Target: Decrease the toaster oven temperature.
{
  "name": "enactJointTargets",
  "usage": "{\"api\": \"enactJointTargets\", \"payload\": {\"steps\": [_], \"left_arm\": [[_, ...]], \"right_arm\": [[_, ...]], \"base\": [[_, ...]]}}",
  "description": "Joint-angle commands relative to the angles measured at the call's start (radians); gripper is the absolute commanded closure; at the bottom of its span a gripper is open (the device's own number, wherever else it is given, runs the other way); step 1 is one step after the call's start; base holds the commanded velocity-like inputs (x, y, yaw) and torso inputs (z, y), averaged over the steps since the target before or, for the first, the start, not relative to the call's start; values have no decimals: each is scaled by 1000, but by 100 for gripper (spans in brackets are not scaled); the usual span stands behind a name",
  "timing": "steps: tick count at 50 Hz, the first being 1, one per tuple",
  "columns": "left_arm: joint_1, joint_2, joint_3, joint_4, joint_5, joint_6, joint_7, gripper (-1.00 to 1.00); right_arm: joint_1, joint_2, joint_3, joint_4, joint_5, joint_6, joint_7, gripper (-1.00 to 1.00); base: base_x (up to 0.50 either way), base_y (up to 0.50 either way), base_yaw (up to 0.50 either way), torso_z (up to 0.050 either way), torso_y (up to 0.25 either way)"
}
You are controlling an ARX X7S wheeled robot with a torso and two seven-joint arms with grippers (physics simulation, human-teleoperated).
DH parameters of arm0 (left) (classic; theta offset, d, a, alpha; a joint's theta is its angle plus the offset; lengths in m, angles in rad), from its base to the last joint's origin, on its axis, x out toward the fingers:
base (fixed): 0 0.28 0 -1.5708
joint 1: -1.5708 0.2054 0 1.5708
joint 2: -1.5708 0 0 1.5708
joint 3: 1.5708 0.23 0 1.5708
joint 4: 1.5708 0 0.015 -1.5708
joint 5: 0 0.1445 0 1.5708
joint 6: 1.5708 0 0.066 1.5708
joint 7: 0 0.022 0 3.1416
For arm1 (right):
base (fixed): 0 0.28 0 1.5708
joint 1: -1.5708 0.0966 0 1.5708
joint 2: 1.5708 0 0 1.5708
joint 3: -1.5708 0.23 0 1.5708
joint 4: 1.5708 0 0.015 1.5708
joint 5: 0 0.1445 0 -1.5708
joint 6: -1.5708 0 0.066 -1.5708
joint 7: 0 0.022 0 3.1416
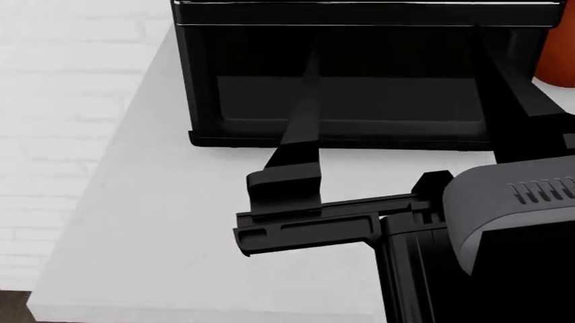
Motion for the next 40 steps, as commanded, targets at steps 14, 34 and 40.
{"api": "enactJointTargets", "payload": {"steps": [14,34,40], "left_arm": [[52,-29,1,-4,21,63,16,-100],[114,-32,16,-22,86,128,63,-100],[125,-32,20,-24,96,142,72,-100]], "right_arm": [[130,89,-114,-18,127,-77,169,-100],[462,192,-361,-13,507,-256,562,-100],[644,312,-627,23,534,-448,606,-100]], "base": [[491,0,0,0,1],[145,0,0,0,1],[0,0,0,0,0]]}}
